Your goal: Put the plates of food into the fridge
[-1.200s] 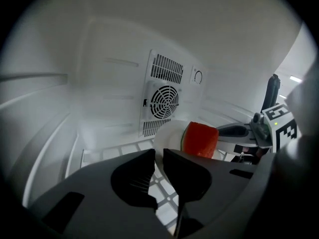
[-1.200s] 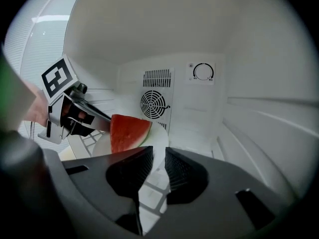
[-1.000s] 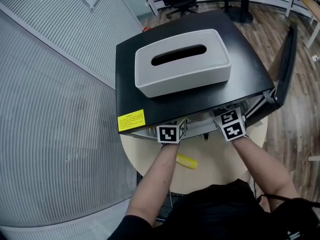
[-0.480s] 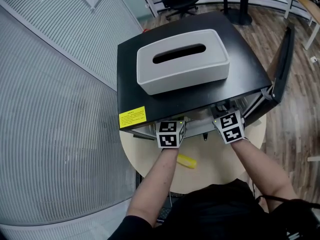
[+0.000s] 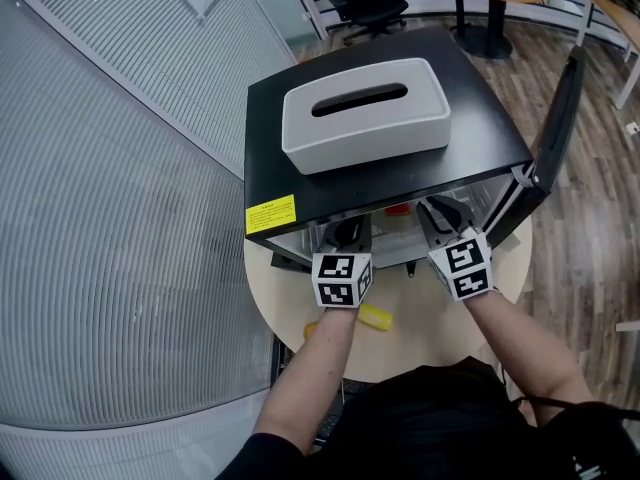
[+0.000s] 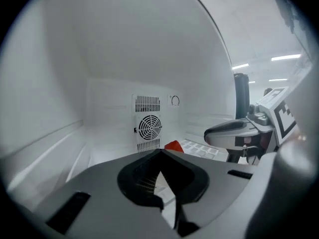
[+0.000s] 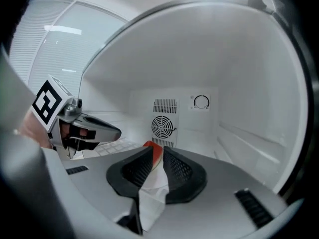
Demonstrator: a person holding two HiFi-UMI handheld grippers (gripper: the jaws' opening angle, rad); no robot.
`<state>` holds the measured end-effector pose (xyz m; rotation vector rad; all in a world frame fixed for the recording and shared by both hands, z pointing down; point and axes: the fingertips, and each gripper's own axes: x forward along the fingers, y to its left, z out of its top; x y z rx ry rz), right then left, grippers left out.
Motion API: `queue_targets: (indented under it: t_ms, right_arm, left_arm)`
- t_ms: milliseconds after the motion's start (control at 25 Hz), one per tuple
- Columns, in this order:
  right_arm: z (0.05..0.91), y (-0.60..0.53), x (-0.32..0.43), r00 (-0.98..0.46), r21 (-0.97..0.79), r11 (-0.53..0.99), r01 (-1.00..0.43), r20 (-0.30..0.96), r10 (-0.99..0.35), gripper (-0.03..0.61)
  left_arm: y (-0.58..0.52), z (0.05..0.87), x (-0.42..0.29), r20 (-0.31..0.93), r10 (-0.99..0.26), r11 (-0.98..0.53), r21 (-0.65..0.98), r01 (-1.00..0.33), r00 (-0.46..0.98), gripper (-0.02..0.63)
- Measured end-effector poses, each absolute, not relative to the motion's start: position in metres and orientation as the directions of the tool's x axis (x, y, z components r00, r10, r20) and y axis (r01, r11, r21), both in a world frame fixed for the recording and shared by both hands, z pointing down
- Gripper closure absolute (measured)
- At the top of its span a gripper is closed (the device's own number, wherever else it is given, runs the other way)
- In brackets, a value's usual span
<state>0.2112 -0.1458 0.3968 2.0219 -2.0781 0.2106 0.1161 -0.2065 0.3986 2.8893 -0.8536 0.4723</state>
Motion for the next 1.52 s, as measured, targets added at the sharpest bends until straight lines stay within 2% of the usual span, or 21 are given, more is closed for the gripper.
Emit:
queue_targets:
  t_ms: [120,360,560,800,960,1160,1240,1320,1520]
  right_arm:
    - [0.394,-0.131,0.205,-0.046,0.044,0.058,-0.997,0.237,-0.97,0.515]
    - [0.398,-0.105,0.178,-0.176,-0.046,0.17,-0.984,0.192,-0.965,0.515]
    - [0.406,-0.088,0.14,-0.303,-0.064,0.296,-0.953,0.187,-0.934,0.515]
    - [0.437,-0.072,0.093,-0.44,-0.1,0.428,-0.898,0.21,-0.873,0.515]
    - [0.459,-0.058,0.055,-0.537,-0.14,0.519,-0.843,0.245,-0.807,0.515]
    - [0.479,-0.052,0.015,-0.546,-0.086,0.547,-0.832,0.296,-0.784,0.481]
    - [0.493,-0.052,0.002,-0.539,-0.064,0.553,-0.831,0.341,-0.77,0.41]
    - [0.508,-0.052,-0.01,-0.526,-0.046,0.553,-0.832,0.379,-0.761,0.372]
    - [0.541,-0.055,-0.027,-0.473,-0.006,0.525,-0.851,0.443,-0.762,0.359]
  left_arm:
    - [-0.19,0.394,0.107,0.31,-0.522,-0.837,-0.006,-0.547,0.795,0.609]
    - [-0.148,0.379,0.063,0.199,-0.547,-0.822,0.053,-0.567,0.813,0.609]
    - [-0.123,0.377,0.014,0.185,-0.626,-0.763,0.056,-0.644,0.758,0.609]
    - [-0.1,0.375,-0.041,0.189,-0.728,-0.676,-0.032,-0.737,0.659,0.609]
    - [-0.09,0.382,-0.071,0.21,-0.731,-0.666,-0.018,-0.746,0.649,0.609]
    - [-0.086,0.386,-0.11,0.212,-0.731,-0.67,-0.046,-0.741,0.648,0.609]
    - [-0.09,0.391,-0.122,0.212,-0.725,-0.675,-0.032,-0.737,0.655,0.609]
    - [-0.092,0.398,-0.132,0.21,-0.718,-0.681,-0.015,-0.732,0.664,0.609]
    - [-0.099,0.419,-0.151,0.235,-0.682,-0.719,-0.047,-0.693,0.692,0.609]
